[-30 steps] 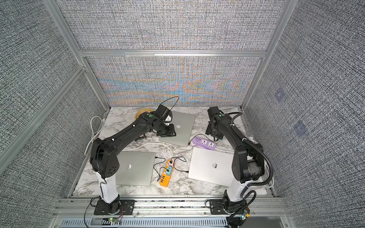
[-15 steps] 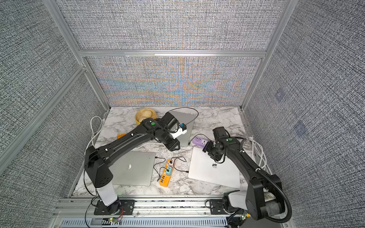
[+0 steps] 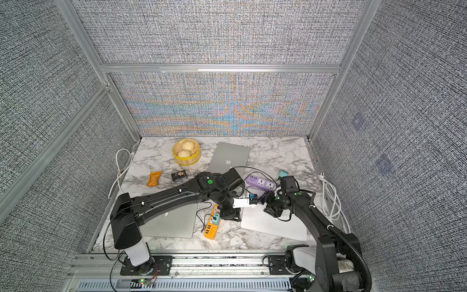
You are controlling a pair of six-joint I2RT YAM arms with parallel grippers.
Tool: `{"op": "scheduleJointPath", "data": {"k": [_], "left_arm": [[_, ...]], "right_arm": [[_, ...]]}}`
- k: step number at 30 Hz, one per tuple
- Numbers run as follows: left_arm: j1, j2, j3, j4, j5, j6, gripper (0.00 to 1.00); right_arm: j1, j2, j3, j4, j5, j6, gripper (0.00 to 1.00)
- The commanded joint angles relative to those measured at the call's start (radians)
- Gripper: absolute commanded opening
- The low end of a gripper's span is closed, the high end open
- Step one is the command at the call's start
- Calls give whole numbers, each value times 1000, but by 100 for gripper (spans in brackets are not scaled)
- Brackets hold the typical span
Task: Unplug the laptop charger
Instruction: Remove the charging cable from the laptop.
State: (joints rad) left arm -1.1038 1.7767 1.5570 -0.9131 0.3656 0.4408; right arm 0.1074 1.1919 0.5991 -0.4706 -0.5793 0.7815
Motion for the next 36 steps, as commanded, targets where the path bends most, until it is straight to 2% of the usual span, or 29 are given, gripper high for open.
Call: {"op": "scheduleJointPath", "data": {"k": [1,6,13,21,36], "left_arm": [[-13,4,-13,37,-23,102,45],[-40,42,-41,75,-91,125,42],[-53,76,-74,142,-224,137,39],[-53,161,-20,94,-260,152,38],[-62,170,-107,217,-286,209,33]], "right_arm": [[-4,-4,-36,76,-97,-24,63],[-35,21,-97,140,-178,-50,61],[-87,60,-130,153,-205,-97,57],[-123,126,-134,172,-259,-143,54],[-145,177,-179,173,-295,-196,51]]}}
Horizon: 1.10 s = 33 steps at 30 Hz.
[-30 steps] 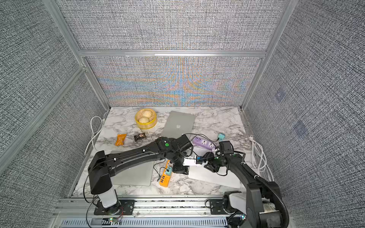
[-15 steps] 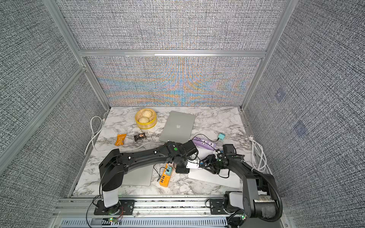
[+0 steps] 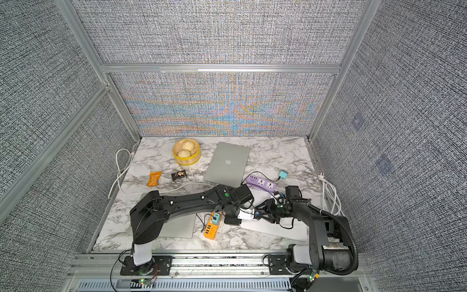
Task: Unplug the laptop charger
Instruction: Remove the charging cable from the laptop.
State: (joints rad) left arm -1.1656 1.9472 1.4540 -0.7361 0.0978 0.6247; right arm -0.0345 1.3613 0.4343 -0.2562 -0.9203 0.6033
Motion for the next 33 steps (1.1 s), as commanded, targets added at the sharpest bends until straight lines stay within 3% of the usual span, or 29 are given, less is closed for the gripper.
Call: {"op": "scheduleJointPath", "data": {"k": [1,33], "left_arm": [[-1,3,-4,44,-23,26,33],[0,110,-12,87,-40,54,23]], "right_arm": [[-7,10,-18,-39,42,-19,51],[-91,52,-24,-94,14,-110,50]]}}
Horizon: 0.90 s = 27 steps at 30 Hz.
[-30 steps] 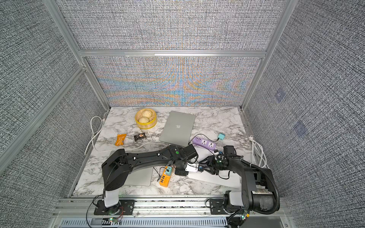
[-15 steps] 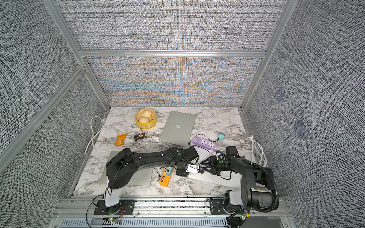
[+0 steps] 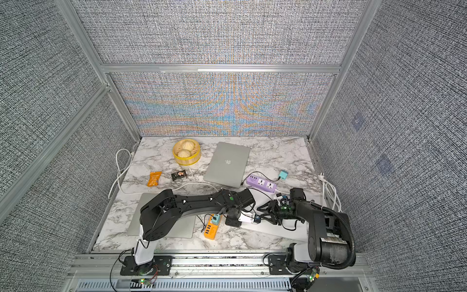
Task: Unplug the laptop charger
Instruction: Remove the charging cable from the laptop.
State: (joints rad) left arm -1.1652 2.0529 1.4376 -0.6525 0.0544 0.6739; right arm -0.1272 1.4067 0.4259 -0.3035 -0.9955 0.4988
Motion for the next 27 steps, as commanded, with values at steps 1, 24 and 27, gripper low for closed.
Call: {"op": "scheduleJointPath", "data": {"k": [1,24,27], "left_arm": [[-1,6,9,2,8,4,23],[-1,-19,7,-82,-63,55,0],[-1,-31,18,-77,-27,34,0]], "right_arm": [[1,13,-22,-41,84,-7,50],[-24,18,-33,-52,143,1,50],[-24,12,-30,-54,141,-1,50]]}}
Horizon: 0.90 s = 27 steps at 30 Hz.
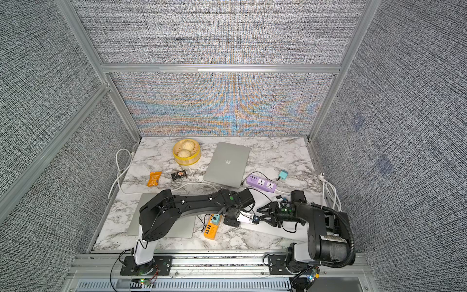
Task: Unplug the laptop charger
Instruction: Remove the charging cable from the laptop, then remove the plug from the socket.
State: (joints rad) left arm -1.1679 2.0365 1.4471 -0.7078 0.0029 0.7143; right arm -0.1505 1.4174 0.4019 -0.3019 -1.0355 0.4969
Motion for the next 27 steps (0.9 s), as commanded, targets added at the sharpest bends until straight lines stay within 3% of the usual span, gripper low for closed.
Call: {"op": "scheduleJointPath", "data": {"k": [1,10,17,21,27], "left_arm": [[1,-23,15,-15,44,-17,2],[-3,-41,111,-23,72,-52,28],[-3,-134,119,14,62,-114,31],[-1,-237,96,90,24,-296,31],[0,-390,15,109,-167,-652,31]], "right_arm": [[-1,-5,-3,-58,181,0,50],[-1,-94,46,-123,199,-21,51],[0,-149,99,-182,247,-82,51],[37,-264,109,-168,301,-103,51],[247,-509,114,-151,519,-151,52]]}}
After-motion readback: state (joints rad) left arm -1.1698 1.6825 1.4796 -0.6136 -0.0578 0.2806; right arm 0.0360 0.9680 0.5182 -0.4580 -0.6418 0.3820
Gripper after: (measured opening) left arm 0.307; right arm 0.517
